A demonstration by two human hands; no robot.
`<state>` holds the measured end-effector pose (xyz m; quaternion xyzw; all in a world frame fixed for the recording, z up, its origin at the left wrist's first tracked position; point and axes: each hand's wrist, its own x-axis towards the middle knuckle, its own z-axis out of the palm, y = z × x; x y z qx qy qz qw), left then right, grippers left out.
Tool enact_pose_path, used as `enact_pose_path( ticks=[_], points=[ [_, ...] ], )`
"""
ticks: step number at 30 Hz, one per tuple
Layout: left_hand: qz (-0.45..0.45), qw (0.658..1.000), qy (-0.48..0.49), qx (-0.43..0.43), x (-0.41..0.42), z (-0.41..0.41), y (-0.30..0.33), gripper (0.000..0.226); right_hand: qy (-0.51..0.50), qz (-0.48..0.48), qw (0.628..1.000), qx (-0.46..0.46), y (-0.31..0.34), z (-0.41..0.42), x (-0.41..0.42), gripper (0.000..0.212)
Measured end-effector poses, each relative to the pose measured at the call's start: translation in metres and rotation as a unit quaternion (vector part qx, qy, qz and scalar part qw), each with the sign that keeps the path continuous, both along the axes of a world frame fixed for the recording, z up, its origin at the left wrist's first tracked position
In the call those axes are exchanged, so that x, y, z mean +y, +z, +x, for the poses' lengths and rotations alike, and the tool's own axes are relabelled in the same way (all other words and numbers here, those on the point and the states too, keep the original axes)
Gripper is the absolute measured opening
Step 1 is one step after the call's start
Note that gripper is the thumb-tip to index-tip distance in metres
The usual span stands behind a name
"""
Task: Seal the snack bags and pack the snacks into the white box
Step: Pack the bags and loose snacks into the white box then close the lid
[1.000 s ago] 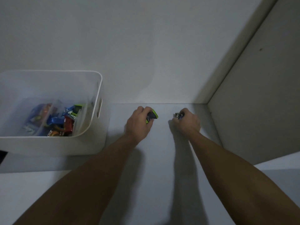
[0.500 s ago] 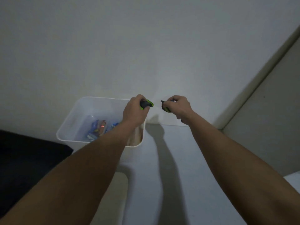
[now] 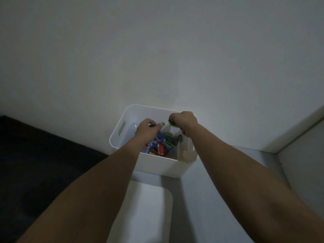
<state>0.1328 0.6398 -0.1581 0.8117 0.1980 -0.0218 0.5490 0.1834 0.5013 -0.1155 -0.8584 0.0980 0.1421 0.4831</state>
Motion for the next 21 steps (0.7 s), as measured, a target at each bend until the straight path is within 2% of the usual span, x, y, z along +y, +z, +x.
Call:
enact_pose_path(
  ticks=[3,5,8,16,21],
  points=[
    [-0.047,0.994,-0.036,0.088,0.006,0.002,0.001,0.067,0.030,0.023,0.999,0.021,-0.010,0.004,0.010,0.057],
    [-0.083,0.989,-0.026,0.121,0.010,0.004,-0.002,0.074,0.047,0.014,0.998,0.050,-0.010,0.001,0.014,0.069],
    [-0.065,0.992,-0.013,0.109,0.015,0.006,-0.002,0.073,0.027,0.011,0.998,0.061,-0.008,0.000,0.014,0.077],
    [0.075,0.996,-0.037,0.012,0.024,0.006,0.009,0.065,0.008,0.031,0.999,0.031,-0.004,-0.008,-0.003,0.061],
    [0.060,0.996,-0.047,-0.037,0.029,-0.009,0.016,0.058,0.028,0.023,0.999,0.015,0.001,-0.030,-0.012,0.055]
  ],
)
